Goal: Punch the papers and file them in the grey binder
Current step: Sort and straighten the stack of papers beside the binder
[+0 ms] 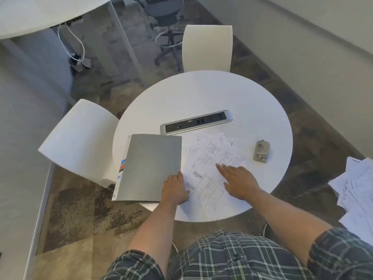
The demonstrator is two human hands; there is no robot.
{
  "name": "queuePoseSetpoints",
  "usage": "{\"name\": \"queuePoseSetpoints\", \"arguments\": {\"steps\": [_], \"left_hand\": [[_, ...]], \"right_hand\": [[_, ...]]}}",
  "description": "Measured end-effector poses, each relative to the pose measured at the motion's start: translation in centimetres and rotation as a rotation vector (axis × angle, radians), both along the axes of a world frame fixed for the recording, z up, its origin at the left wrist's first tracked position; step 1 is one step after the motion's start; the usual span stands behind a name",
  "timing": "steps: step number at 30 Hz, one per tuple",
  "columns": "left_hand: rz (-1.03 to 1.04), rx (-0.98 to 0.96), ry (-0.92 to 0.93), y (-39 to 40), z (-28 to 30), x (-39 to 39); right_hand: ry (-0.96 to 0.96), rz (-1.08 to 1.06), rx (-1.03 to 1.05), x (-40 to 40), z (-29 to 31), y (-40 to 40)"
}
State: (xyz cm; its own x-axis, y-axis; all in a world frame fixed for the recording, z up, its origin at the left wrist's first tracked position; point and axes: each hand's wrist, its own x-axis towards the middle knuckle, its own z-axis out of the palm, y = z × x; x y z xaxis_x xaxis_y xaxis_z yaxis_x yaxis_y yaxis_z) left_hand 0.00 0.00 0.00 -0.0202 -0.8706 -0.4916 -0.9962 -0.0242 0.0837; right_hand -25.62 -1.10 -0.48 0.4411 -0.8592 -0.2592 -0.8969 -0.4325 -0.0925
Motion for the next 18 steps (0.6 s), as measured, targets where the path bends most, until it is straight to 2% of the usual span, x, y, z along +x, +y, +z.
{"name": "queuePoseSetpoints", "arguments": {"steps": [5,10,15,18], "left_hand": [[0.101,0.005,0.059,-0.4,-0.5,-0.9],[0.258,-0.028,0.127,-1.2,-0.4,-1.4],[0.315,0.0,0.111,-1.7,-1.0,-1.9],[0.405,0.025,0.161,-2.1,-1.1,-2.2]], "right_hand": [[0.044,0.0,0.186,-0.1,-0.6,0.1],[0.028,-0.043,0.218,-0.8,-0.7,0.1],[-0.004,-0.086,0.231,-0.8,-1.2,0.2],[-0.012,-0.103,0.231,-0.9,-1.6,0.1]]}}
